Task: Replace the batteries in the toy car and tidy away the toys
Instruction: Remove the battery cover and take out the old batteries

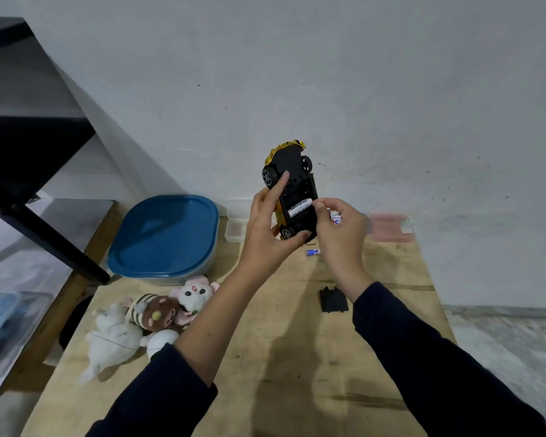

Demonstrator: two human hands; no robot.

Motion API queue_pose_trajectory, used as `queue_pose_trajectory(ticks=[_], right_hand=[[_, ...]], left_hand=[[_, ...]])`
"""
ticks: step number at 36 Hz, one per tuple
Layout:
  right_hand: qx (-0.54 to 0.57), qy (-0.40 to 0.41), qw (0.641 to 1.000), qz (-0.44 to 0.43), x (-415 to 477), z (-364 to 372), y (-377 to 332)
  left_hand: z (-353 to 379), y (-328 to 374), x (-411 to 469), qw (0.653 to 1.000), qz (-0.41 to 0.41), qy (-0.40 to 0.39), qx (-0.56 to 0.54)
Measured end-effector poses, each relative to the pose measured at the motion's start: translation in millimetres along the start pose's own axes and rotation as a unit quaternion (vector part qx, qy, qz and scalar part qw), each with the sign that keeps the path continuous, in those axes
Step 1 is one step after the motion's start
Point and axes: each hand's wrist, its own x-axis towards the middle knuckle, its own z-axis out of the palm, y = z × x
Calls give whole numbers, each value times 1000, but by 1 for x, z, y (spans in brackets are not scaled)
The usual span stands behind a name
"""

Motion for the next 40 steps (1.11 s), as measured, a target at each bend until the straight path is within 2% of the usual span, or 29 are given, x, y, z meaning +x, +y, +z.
queue_pose_trajectory(ticks=[8,17,22,31,40], right_hand=[[-36,-23,999,19,3,6,1],[-25,-34,999,21,3,4,0],[-19,-56,998,-12,1,5,0],[20,10,1000,-21,7,-2,0],[19,18,1000,-11,11,-7,2]], left_hand=[[-5,-1,-2,1000,-9,3,0],[-5,-2,-2,1000,-13,4,3],[1,-2,-2,1000,-12,0,6],[14,-2,-1,999,-19,15,-24],[21,-2,2,999,-8,33,-22]])
